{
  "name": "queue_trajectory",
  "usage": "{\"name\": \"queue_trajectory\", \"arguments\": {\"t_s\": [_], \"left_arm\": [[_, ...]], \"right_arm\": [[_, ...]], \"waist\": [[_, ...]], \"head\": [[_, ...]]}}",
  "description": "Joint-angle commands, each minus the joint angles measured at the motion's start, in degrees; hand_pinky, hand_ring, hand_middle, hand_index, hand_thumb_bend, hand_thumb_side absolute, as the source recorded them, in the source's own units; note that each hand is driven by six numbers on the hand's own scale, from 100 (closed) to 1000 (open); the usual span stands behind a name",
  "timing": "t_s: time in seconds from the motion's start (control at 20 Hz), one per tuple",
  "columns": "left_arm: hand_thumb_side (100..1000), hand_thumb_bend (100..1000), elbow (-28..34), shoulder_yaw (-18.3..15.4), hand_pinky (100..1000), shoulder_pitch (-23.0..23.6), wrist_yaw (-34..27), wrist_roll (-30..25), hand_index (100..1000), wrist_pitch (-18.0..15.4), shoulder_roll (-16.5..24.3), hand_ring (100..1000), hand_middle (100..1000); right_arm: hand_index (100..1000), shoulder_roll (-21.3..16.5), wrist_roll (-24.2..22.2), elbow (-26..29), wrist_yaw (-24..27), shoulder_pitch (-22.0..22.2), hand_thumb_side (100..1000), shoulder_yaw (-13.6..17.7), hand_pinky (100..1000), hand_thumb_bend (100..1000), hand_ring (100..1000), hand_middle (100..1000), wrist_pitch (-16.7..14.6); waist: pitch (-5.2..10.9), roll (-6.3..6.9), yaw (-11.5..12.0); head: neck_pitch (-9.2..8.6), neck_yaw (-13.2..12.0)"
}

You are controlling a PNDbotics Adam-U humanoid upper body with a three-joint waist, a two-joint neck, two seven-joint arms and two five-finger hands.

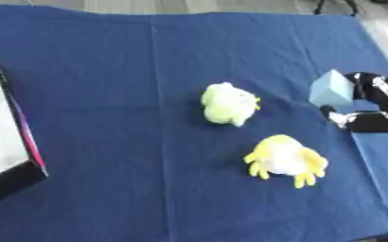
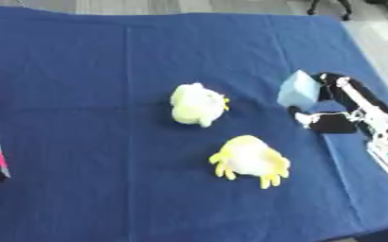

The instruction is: Pick up the objects with one hand, pass them to the other hand, and then place them into the box on the other side of the table.

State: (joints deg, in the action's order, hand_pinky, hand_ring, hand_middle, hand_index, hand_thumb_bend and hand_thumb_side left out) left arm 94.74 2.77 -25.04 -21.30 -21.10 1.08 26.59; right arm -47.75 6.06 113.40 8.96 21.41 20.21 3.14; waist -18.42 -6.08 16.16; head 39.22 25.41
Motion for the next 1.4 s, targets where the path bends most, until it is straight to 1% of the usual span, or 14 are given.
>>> {"name": "queue_trajectory", "arguments": {"t_s": [0.05,0.2,0.4,0.65,0.95,1.1,1.4], "left_arm": [[814,100,0.94,0.04,1000,-1.11,-0.96,0.04,737,-0.16,0.56,759,745],[790,100,1.25,0.23,1000,-1.92,-2.07,-0.08,738,-0.4,0.41,759,744],[759,100,1.89,0.52,1000,-3.03,-3.61,-0.22,743,-0.66,0.29,760,746],[726,100,3.03,0.85,1000,-4.38,-5.25,0.17,751,-0.76,0.24,760,747],[674,100,5.05,1.27,1000,-6.96,-7.36,0.91,756,-1.35,0.38,759,746],[650,100,5.78,1.71,1000,-8.82,-8.25,1.35,753,-1.82,0.65,755,738],[614,100,6.95,3.61,1000,-13.0,-8.15,1.66,755,-2.73,1.13,757,740]], "right_arm": [[629,-2.98,0.78,1.18,2.49,-0.9,100,-0.44,753,247,650,638,-2.04],[633,-4.07,0.56,1.19,6.85,-2.61,100,-1.69,739,220,631,634,-4.04],[636,-5.24,-0.07,1.19,10.5,-5.4,100,-3.26,725,196,613,628,-5.12],[636,-5.96,-1.22,1.19,12.96,-9.99,100,-5.86,720,181,604,626,-5.15],[634,-5.19,-1.88,1.19,14.82,-16.18,100,-9.76,715,154,587,619,-4.5],[634,-4.34,-1.9,1.19,16.63,-18.98,100,-11.64,716,144,580,619,-4.4],[636,-2.92,-3.06,1.19,17.09,-23.18,100,-14.88,714,133,574,618,-3.56]], "waist": [[2.53,0.81,-0.13],[3.43,1.14,-0.25],[4.57,1.43,-0.35],[5.76,1.83,-0.14],[6.71,2.21,0.36],[7.14,2.38,0.64],[7.85,2.88,1.27]], "head": [[0.32,0.25],[0.79,0.45],[1.56,0.46],[2.81,0.51],[4.44,-0.07],[4.57,-0.28],[3.77,-1.04]]}}
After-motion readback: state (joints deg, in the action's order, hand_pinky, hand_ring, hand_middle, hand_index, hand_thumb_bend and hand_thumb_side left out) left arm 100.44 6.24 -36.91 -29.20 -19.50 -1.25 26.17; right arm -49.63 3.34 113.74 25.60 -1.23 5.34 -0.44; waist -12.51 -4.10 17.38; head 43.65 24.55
